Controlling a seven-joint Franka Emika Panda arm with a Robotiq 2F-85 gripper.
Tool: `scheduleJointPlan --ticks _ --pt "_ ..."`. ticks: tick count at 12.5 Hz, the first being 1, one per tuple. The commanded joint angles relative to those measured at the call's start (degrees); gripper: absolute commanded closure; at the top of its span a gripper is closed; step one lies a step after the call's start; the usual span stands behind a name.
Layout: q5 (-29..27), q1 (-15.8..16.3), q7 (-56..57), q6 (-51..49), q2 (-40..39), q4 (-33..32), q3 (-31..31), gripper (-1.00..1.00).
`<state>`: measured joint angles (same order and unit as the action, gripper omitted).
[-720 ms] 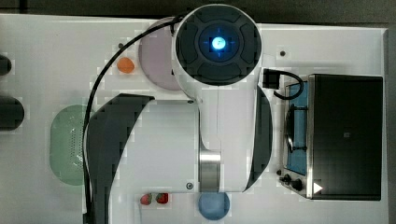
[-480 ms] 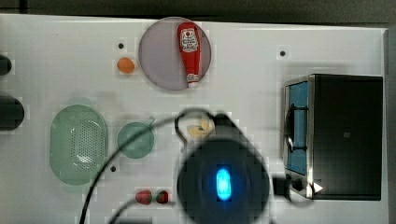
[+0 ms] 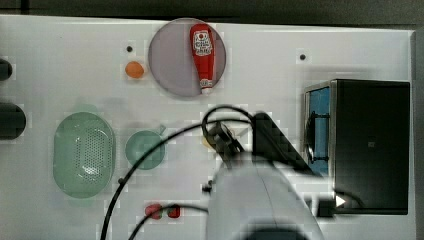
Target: Pick Banana and place it in mug.
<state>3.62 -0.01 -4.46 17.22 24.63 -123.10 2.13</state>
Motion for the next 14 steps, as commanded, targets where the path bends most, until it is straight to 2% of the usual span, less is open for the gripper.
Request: scheduleJointPlan --ticks 1,6,10,14 --pt "-0.62 0.15 0.67 10.11 -9.17 -10.3 0.02 -1.0" --pt "-0.63 0.12 0.67 31.2 -19.11 -19.38 0.56 -1.0" --pt "-0.94 0.09 0.67 39.67 -30.34 -19.73 0.69 -1.0" --pt "-1.1 0.11 0.67 49.04 -38.43 -19.74 0.38 -1.0"
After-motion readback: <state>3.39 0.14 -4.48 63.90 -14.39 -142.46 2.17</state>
